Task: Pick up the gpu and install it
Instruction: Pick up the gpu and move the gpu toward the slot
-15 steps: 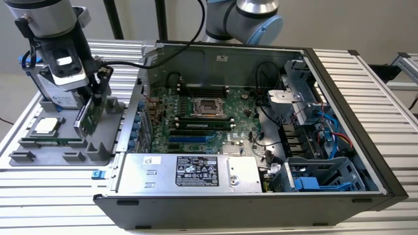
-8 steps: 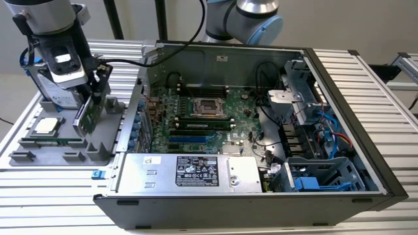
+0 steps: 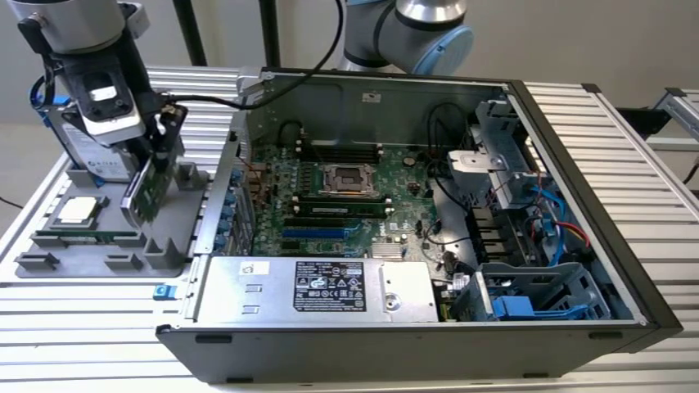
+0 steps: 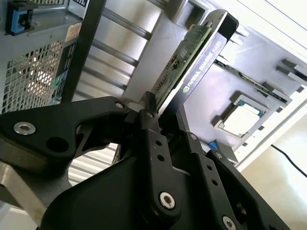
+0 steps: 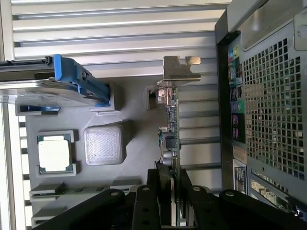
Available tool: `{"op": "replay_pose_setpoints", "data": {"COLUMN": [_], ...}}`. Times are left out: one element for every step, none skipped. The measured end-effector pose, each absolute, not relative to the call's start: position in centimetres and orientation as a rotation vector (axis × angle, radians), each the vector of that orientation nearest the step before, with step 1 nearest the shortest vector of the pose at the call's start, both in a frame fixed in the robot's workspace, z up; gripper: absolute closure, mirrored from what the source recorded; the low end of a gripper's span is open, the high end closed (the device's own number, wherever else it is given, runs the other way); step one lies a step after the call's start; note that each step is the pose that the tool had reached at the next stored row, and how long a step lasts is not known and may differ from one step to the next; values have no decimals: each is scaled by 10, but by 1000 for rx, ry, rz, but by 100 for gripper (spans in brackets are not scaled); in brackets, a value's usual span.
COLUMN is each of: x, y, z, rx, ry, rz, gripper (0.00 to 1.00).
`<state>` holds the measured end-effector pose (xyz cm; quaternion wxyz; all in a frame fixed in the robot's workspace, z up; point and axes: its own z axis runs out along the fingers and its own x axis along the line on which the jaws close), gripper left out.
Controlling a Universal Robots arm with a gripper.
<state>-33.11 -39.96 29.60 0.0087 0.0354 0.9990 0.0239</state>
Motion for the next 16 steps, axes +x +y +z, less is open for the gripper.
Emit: {"op": "replay_pose_setpoints", "data": {"x": [-331,-331,-331,-331,-331,-331,-331,-331,-331,-331,-331,-331,-331,-331,-331,-331], "y": [-400,-400,-400,-400,-400,-400,-400,-400,-400,-400,-400,-400,-400,-400,-400,-400], "z": [296,297,297,297,297,298,298,298,298,298,298,298,298,298,298,299], "rx": [111,111,111,111,111,111,111,111,111,111,111,111,111,111,111,111], "ry": [3121,3121,3121,3121,3121,3121,3121,3121,3121,3121,3121,3121,3121,3121,3121,3122], "rz": [75,75,75,75,75,75,75,74,74,74,74,74,74,74,74,73], "gripper": [100,100,100,100,100,100,100,100,100,100,100,100,100,100,100,100]}}
